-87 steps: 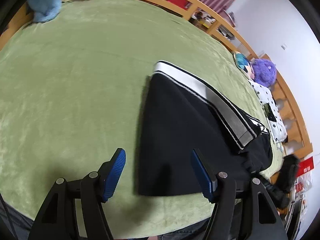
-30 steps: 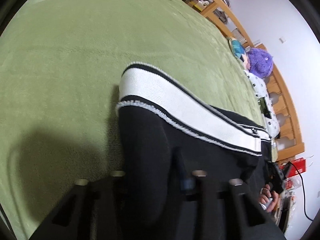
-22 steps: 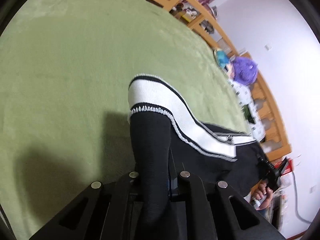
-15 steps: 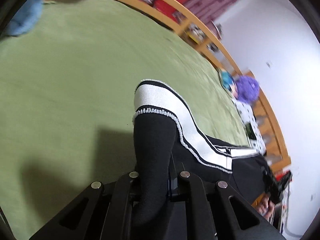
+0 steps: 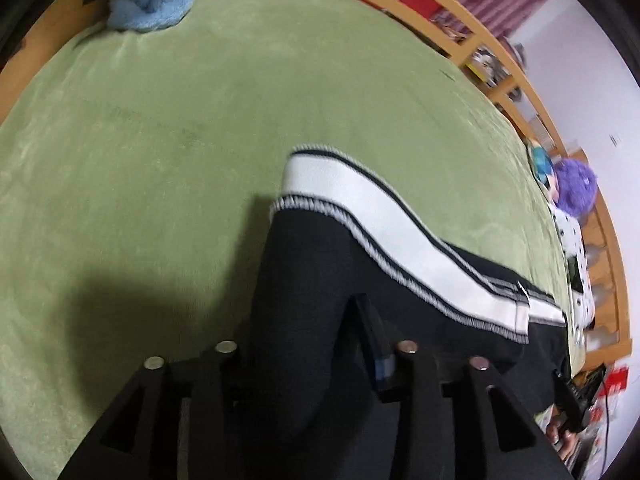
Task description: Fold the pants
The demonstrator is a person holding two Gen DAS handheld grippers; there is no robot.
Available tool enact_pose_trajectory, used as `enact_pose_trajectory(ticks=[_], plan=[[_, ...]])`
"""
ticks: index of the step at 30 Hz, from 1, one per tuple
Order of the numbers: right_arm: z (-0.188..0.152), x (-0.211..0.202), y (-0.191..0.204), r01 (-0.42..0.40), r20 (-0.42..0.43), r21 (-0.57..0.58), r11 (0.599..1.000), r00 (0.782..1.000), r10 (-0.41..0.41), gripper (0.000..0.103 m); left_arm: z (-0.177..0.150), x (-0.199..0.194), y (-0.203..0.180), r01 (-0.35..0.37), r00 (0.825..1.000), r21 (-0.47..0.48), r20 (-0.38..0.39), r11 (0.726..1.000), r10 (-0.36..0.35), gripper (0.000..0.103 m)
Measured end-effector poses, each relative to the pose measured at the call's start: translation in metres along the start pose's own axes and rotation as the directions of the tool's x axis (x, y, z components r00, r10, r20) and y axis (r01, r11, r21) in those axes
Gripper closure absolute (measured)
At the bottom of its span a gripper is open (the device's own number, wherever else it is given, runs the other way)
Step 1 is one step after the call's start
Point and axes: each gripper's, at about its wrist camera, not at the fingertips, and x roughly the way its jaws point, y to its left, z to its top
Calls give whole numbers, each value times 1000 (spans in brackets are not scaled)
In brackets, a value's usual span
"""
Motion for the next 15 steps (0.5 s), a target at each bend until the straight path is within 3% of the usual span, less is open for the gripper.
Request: enact_pose_trajectory(ticks=[2,3,5,9,15], plan=[[-8,-12,-2,35,-9,-4,999,999,-35,62,-11,-11,-7,-31,999,39,13,999,31,42],[-13,-20,-2,78,12,-15,997,997,-78,51,-19,-19,-10,-56,998,59,34,997,54,38],[-26,-37,0,121,59,-38,992,991,-118,41,-35,-35,-14,-95,994,97,66,991,89,38],[-39,-57,-6,77,67,7,997,995,-77,40,-70,-57,-12,-52,997,118,60,992,45,33],[-54,-82,19,60,110,-64,996,993,-53,40,-123,-31,-9,-177,984,119,7,977,178,29]])
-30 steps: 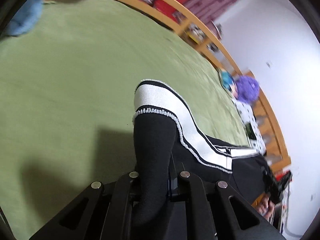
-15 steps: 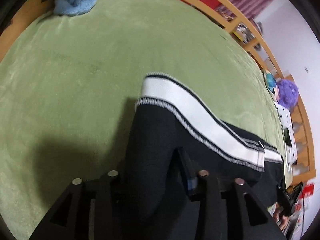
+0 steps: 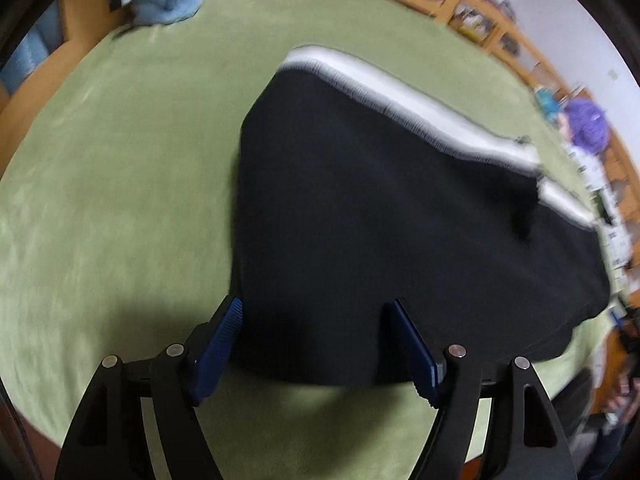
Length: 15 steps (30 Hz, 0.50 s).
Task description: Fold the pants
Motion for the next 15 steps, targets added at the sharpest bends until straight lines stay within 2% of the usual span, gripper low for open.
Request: enact_pose_trajectory(ticks=[5,9,13,15], plan=[[-12,-7,48,-35,6,-95,995,999,35,40,-5,-26,10,72,997,-37,13,997,-71,29],[-20,6,98,-133,-33,-183,974,991,129,38,-8,-38,23,117,993,-64,26,991,-116,29],[-30,40,164,-242,-112,-284,928,969,218,36,-8,-38,35,153,988,-118,45,981,-149,29],[-36,62,201,-261,-152,-343,902,963,221,36,0,-39,39,175,984,-137,60,975,-168,29]])
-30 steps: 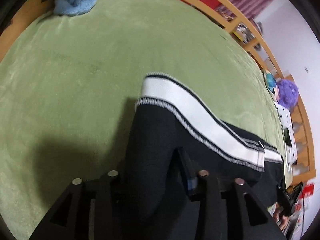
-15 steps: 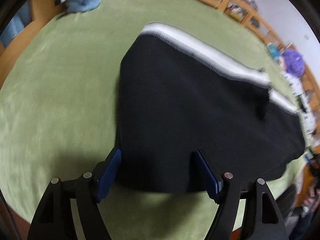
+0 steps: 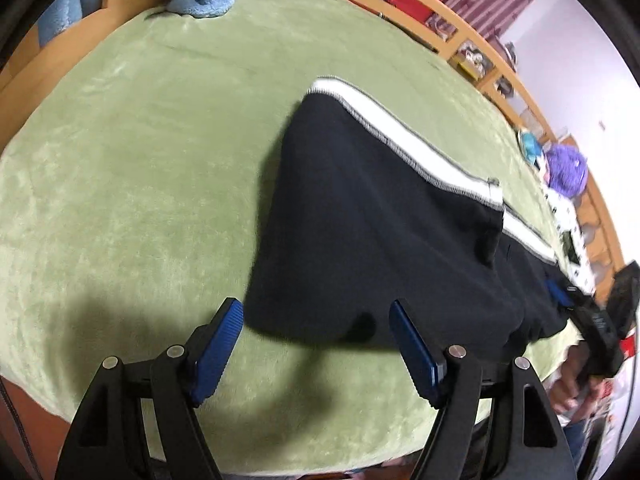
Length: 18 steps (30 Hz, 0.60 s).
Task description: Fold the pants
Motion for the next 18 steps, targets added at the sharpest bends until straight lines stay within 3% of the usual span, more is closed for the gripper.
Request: enact_pose_trajectory(ticks=[3,7,11,13,14,16,18], plan=[[11,35,34,-42,-14,-67,997,999,42,36,4,-4,-3,15,1000,1,22,1000,-15,29],[29,81,60,-64,-39,-67,996,997,61,36,8,-6,5,23,999,0,32,1000,-23,29],[42,126,68,-5,-107,-82,997,994,-4,38,14,-6,16,61,998,-16,28,998,-60,29],[45,144,67,77,-152,-111,991,984,-93,58,17,-6,20,69,997,-22,31,997,-68,29],[46,145,67,88,-150,-133,987,983,-108,82,19,-6,23,72,997,-27,31,997,-71,29],[53,132,61,49,-77,-114,992,995,-58,86,22,-7,27,81,996,-38,36,996,-80,29],[55,127,49,2,-64,-34,999,998,-4,86,25,-8,32,105,994,-53,39,993,-103,29]])
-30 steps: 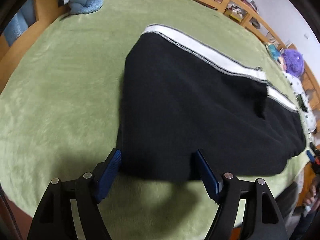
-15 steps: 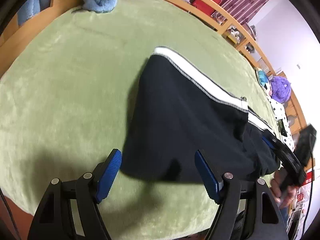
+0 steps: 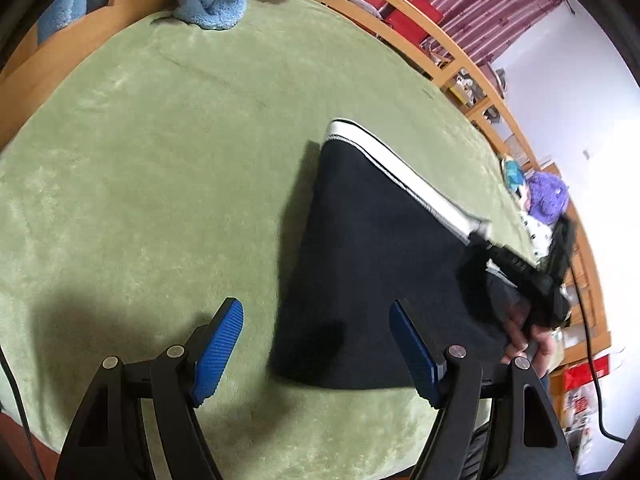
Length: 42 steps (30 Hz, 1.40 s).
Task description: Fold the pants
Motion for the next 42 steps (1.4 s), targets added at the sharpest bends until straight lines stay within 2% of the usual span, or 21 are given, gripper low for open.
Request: enact_pose_trajectory(ticks=[2,4,5,6,8,10,13,14,15,16,19,21,23,25,26,27,29,31,34,36,42], plan=[[-6,19,-4,28,-80,3,1000,996,-28,85,3,0,0,16,1000,-12,4,1000,-16,29],[-12,21,0,46,-68,-40,998,997,-48,83,5,1,-3,12,1000,0,3,1000,-12,29],[-13,16,1,30,-82,-46,999,996,-33,75,5,1,-5,7,1000,8,2,1000,-7,29],[-13,13,1,17,-100,-39,999,995,-21,62,4,-1,-8,8,1000,17,5,1000,-8,29],[-19,-5,-3,14,-110,-11,1000,994,-15,46,1,-3,-11,15,1000,30,5,999,-15,29],[-31,-28,-4,-2,-97,-2,1000,995,2,46,-1,-3,-12,18,1000,29,-1,999,-18,29],[-62,-45,-7,-29,-129,6,1000,991,29,47,-6,1,-14,10,1000,34,-12,999,-10,29],[-72,-47,-10,-50,-150,3,999,987,50,52,-7,3,-15,2,1000,40,-13,999,-2,29],[-88,-44,-8,-73,-189,-25,997,980,67,62,-9,5,-17,-7,1000,45,-15,999,7,29],[-103,-42,-5,-57,-196,-72,996,980,42,67,-12,8,-18,-12,1000,48,-21,999,13,29],[-126,-44,13,21,-72,-201,979,997,-36,66,-22,19,-20,-33,999,49,-39,998,35,29],[-125,-48,18,36,-76,-186,982,996,-51,63,-28,29,-17,-32,997,37,-67,999,34,29],[-122,-58,14,2,-85,-145,989,996,-14,61,-38,33,-13,-18,997,26,-76,999,20,29],[-122,-72,3,-16,-65,-116,993,998,8,55,-51,35,-11,39,995,6,-91,999,-39,29],[-124,-82,-2,-7,-45,-114,993,999,2,49,-59,37,-8,94,990,-24,-103,995,-96,29],[-124,-89,-6,-1,-29,-112,994,1000,-3,46,-64,38,-7,119,988,-36,-95,992,-122,29],[-127,-108,-18,-4,3,-98,995,1000,4,45,-69,41,-8,120,991,-30,-59,992,-121,29],[-128,-120,-28,10,18,-79,997,1000,-8,45,-69,45,-3,117,993,-75,-27,990,-119,29],[-130,-130,-45,24,12,-31,999,1000,-24,45,-65,48,5,166,986,-158,46,973,-161,28],[-133,-139,-59,15,8,9,1000,1000,-16,44,-61,54,8,177,984,-187,64,966,-167,28],[-135,-137,-78,27,7,100,995,1000,-27,44,-55,60,0,182,980,-232,121,955,-158,27]])
